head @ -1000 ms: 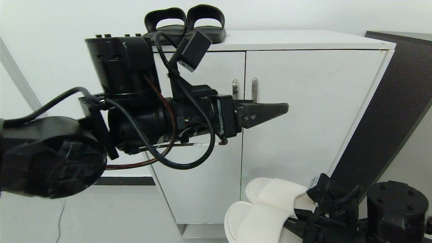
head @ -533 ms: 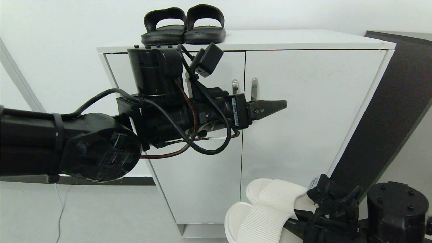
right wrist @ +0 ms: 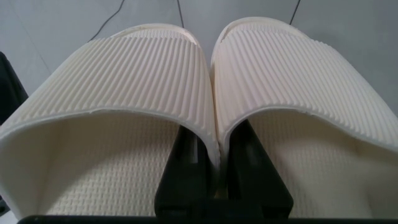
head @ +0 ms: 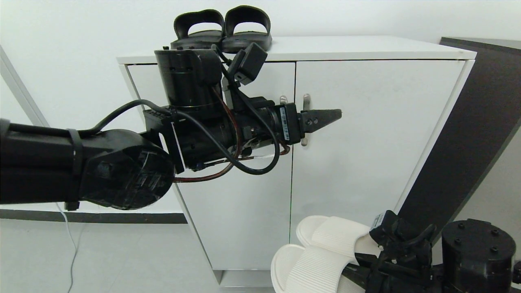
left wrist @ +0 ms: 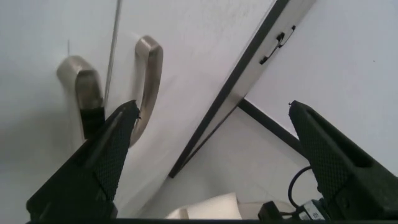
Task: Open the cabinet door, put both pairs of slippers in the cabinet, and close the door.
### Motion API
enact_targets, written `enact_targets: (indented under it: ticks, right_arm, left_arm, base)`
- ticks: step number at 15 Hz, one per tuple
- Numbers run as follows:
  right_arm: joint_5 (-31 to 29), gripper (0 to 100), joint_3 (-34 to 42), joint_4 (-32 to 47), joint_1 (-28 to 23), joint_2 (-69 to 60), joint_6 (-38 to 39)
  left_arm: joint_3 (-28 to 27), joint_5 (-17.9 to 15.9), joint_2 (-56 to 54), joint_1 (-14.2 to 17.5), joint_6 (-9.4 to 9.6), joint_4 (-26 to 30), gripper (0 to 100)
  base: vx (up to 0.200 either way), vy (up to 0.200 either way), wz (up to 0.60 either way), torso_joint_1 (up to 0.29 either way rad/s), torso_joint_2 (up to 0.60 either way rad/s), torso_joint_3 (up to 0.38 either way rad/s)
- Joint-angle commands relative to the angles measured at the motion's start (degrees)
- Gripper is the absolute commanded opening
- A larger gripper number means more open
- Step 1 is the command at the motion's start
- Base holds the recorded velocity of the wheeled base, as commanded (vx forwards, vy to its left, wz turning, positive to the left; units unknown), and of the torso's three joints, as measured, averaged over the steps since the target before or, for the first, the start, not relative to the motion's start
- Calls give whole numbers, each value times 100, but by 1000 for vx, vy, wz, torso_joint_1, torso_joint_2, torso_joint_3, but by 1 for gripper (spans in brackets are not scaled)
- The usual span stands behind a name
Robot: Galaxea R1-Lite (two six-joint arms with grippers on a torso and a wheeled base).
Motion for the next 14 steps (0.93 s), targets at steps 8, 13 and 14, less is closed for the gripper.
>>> enact_targets:
  ticks: [8,13,14]
  right_arm:
    - [4,0,9,5,-6,25,0]
    - [39,0,36,5,-6,34,0]
    - [109,0,44,5,-6,25,8]
  left_arm:
    - [-376,16,293,-31,30,241,100]
    - [-333,25,266,-66,30,224,0]
    - [-324,25,258,-66,30,224,0]
  base:
    - [0,0,0,0,0,0]
    - [0,0,0,0,0,0]
    - [0,0,0,0,0,0]
